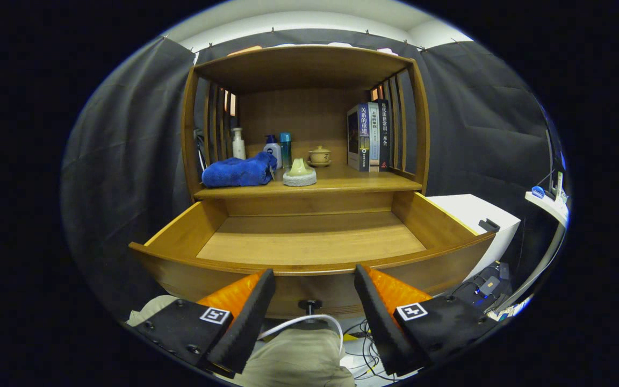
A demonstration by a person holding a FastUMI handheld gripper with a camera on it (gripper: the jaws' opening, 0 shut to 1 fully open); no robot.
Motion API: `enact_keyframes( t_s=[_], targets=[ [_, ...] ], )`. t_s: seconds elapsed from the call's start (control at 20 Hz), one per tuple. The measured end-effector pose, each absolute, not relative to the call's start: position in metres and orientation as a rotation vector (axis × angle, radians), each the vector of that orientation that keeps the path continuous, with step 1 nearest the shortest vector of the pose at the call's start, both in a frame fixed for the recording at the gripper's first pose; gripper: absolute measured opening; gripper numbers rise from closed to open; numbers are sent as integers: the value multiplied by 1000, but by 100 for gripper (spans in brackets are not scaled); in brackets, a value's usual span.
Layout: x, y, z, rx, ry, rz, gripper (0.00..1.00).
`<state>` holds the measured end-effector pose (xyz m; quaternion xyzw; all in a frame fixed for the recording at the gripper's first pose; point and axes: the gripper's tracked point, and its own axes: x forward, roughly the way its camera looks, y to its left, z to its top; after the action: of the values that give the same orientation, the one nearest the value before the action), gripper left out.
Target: Pull open the drawer, take out the items inside it, and place them on the countertop above the cabinet.
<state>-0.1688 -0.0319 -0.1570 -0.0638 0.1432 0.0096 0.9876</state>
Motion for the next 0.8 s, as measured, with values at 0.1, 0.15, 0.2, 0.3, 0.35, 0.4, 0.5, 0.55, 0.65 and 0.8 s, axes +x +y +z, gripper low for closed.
enact_keyframes(
  t_s=[0.1,0.15,0.2,0.3,0.35,0.4,0.5,0.55,0.65,0.8],
  targets=[
    [-164,-31,-156,-134,290,20,98],
    [-161,-33,-156,-129,297,25,99],
    [-157,-36,-157,-106,309,25,98],
    [-151,-37,-154,-35,312,29,98],
    [-147,-36,-153,-51,315,30,98],
    [-142,-36,-153,-78,314,28,98],
    [-135,-33,-153,-90,322,29,98],
    [-127,-32,-152,-82,325,30,98],
    [-113,-31,-151,-77,320,31,98],
    [-85,-28,-148,-71,309,30,97]
  ],
)
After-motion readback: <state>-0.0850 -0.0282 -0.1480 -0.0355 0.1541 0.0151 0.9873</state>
